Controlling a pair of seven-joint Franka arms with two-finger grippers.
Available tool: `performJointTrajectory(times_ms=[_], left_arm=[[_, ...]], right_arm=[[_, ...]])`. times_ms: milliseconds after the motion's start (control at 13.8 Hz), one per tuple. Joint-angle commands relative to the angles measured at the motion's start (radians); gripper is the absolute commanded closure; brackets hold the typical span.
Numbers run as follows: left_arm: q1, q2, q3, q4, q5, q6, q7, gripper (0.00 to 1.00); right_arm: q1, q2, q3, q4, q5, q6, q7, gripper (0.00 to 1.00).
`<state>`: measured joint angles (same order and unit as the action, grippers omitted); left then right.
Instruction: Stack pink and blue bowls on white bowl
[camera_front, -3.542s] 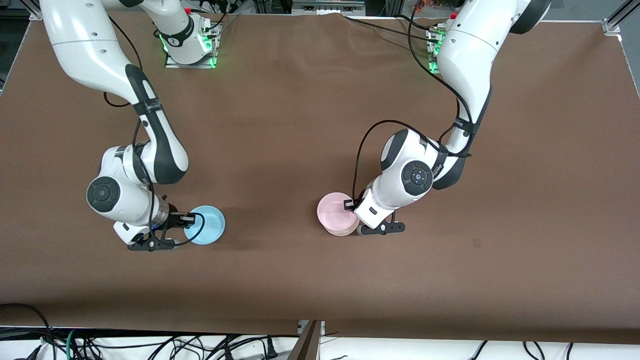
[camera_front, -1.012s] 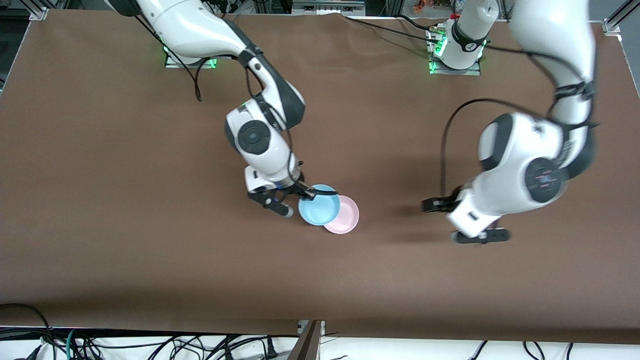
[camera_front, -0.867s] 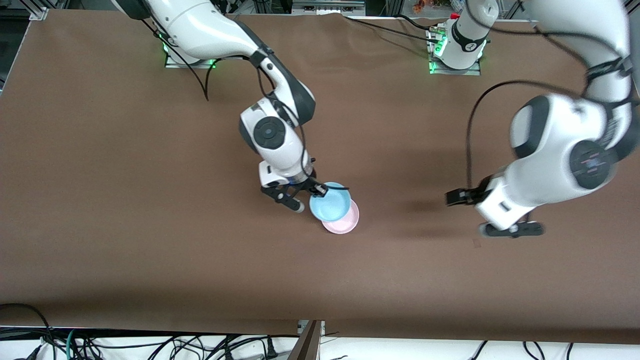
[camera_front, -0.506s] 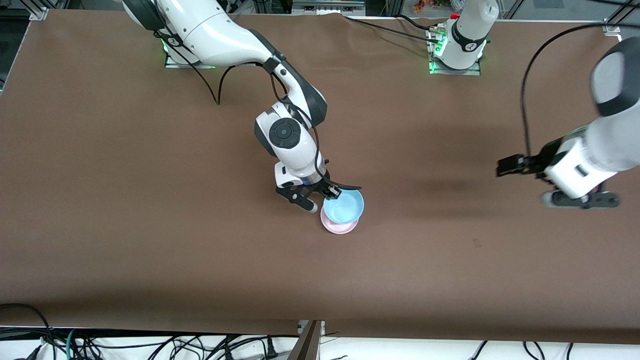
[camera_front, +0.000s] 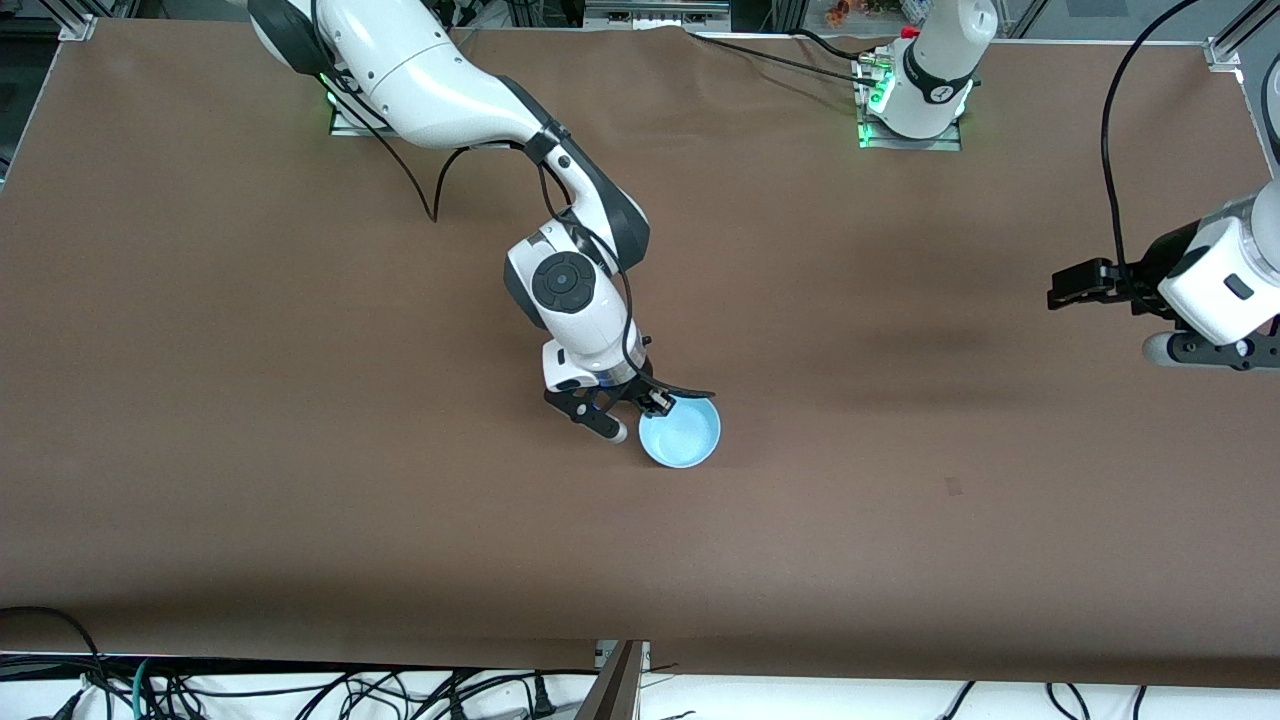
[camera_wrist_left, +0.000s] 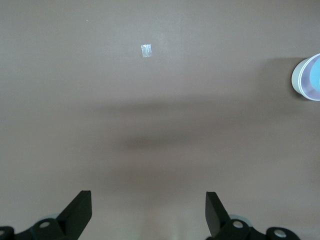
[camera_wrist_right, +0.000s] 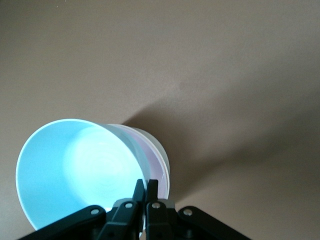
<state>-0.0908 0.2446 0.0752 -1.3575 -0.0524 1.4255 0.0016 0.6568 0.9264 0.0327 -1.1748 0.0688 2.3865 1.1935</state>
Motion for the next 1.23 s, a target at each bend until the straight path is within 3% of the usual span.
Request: performJointTrajectory(times_ms=[0,145,434,506,578,651,723,940,1157], left_arm=[[0.032,-0.067,-0.026,-0.081,0.028,0.006,0.017,0.00],[0.100,-0.067,-0.087,-0.081,0.026,0.006,0.017,0.00],[0.105,-0.028,-0.084,-0.065,0.028,0.003,0.017,0.00],[0.102,-0.027,-0.084,-0.063,0.028,0.003,0.015,0.00],[0.097,-0.027,-0.084,-0.061,0.028,0.003,0.014,0.00],[0.097,-0.025,-0.084,-0.055,0.026,0.003,0.014,0.00],[0.100,-0.025,-0.086,-0.051,0.026,0.003,0.012,0.00],[0.108,-0.016,-0.083,-0.049,0.022,0.003,0.018,0.00],[0.105,-0.008,-0.081,-0.048,0.020,0.003,0.015,0.00]], right_arm=[[0.007,0.034,0.000,0.037,-0.026,-0.012,-0.011,1.00],[0.009,0.048,-0.002,0.038,-0.027,-0.003,-0.012,1.00],[0.009,0.049,0.000,0.040,-0.026,-0.003,-0.011,1.00],[0.009,0.048,0.000,0.041,-0.026,-0.003,-0.012,0.84],[0.009,0.048,0.000,0.041,-0.024,-0.003,-0.012,0.61],[0.007,0.046,0.000,0.044,-0.024,-0.003,-0.012,0.24],[0.006,0.040,0.000,0.049,-0.024,-0.009,-0.012,0.02],[-0.002,0.014,-0.007,0.053,-0.021,-0.077,-0.014,0.00],[-0.074,-0.087,-0.020,0.090,-0.024,-0.214,-0.124,0.00]])
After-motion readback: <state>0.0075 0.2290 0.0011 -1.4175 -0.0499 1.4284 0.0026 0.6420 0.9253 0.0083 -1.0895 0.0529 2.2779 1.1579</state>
